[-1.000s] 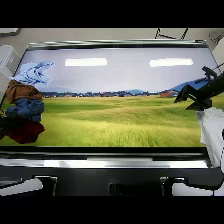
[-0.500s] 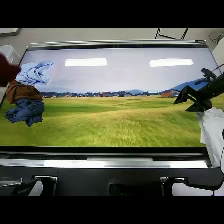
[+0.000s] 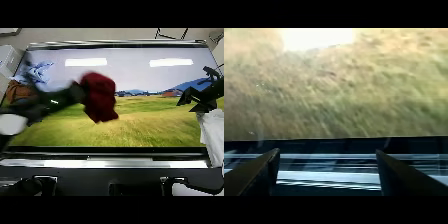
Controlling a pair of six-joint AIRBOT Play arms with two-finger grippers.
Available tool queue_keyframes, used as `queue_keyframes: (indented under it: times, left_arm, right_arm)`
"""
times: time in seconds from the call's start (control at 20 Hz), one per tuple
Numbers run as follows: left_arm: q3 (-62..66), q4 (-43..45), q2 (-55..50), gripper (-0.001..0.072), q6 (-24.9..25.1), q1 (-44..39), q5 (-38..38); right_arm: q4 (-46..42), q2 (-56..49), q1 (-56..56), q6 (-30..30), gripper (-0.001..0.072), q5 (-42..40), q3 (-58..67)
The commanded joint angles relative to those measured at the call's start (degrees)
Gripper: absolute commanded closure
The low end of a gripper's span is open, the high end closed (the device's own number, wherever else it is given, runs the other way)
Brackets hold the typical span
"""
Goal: Fold the clothes and pants, and hang the long-sleeved shirts on hangers.
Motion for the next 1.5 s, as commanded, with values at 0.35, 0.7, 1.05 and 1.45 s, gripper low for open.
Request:
queue_keyframes:
  times: [0.35,0.7,1.05,1.45]
  left_arm:
    - [5.8,-22.5,-15.6,-0.0008,25.5,5.1,-25.9]
    - [5.7,-15.8,-19.9,-0.0007,21.0,33.9,-30.1]
    - [2.8,-37.3,-37.6,-0.0007,32.5,26.4,-25.4]
    - [2.8,-37.7,-41.0,0.0267,31.9,21.4,-19.4]
  right_arm:
    - [0.5,0.7,0.0,-2.0,0.0006,-6.1,-1.1]
    - [8.9,-2.1,7.5,-2.8,0.0004,-18.5,-15.0]
    - [11.1,-8.7,12.5,-2.6,0.0003,-19.7,-15.2]
    - [14.1,-11.4,12.9,-2.8,0.0003,-19.6,-15.2]
